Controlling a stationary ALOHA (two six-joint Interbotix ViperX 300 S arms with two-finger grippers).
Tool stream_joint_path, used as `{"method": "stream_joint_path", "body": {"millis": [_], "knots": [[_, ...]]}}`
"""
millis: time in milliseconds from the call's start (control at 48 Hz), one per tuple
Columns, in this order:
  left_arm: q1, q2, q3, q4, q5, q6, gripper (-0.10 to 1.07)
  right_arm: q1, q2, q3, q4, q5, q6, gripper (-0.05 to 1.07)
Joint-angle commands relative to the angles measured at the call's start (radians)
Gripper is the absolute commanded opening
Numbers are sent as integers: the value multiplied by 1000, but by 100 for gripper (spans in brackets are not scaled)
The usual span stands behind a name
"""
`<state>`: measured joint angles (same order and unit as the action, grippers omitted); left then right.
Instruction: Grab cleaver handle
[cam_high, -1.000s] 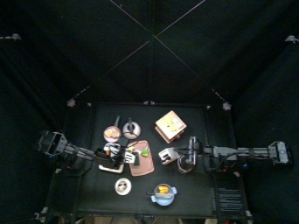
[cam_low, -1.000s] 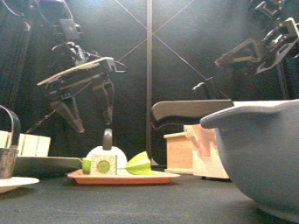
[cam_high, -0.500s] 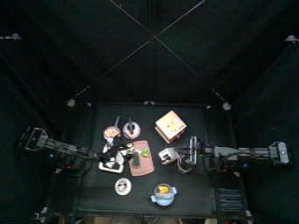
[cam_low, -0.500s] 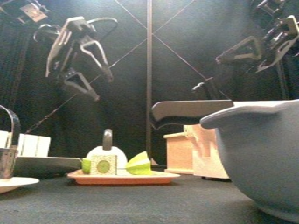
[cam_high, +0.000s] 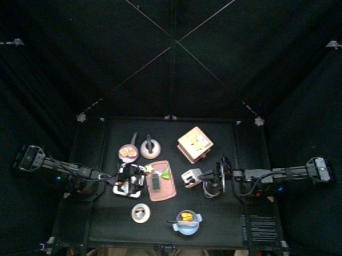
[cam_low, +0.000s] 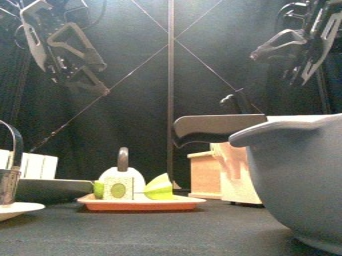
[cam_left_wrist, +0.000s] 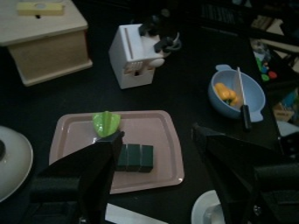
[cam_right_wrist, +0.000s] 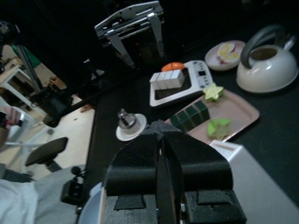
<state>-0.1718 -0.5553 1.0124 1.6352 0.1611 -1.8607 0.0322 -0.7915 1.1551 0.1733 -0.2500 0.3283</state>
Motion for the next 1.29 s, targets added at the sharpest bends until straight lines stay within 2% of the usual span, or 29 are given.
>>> {"method": "stream_joint_path", "body": {"millis": [0,208,396,521,708,792,1042,1271], "knots": [[-9,17,-29,43,-25,8,96,14,8,-20,11,5,92,1],[-18,87,-55,106,-35,12,96,18,8,-20,-9,37,259,1],[-18,146,-100,97,-34,9,96,17,8,-23,-64,38,314,1],[-18,153,-138,20,-46,6,96,14,8,-31,-95,38,314,1],[-20,150,-192,-213,-69,11,96,12,6,-51,-115,38,314,1],[-15,141,-215,-276,-91,14,96,12,8,-55,-117,38,314,1],[-3,132,-253,-298,-98,15,96,12,3,-67,-117,38,314,1],[51,114,-238,-272,-84,17,96,12,0,-74,-117,41,314,1]]}}
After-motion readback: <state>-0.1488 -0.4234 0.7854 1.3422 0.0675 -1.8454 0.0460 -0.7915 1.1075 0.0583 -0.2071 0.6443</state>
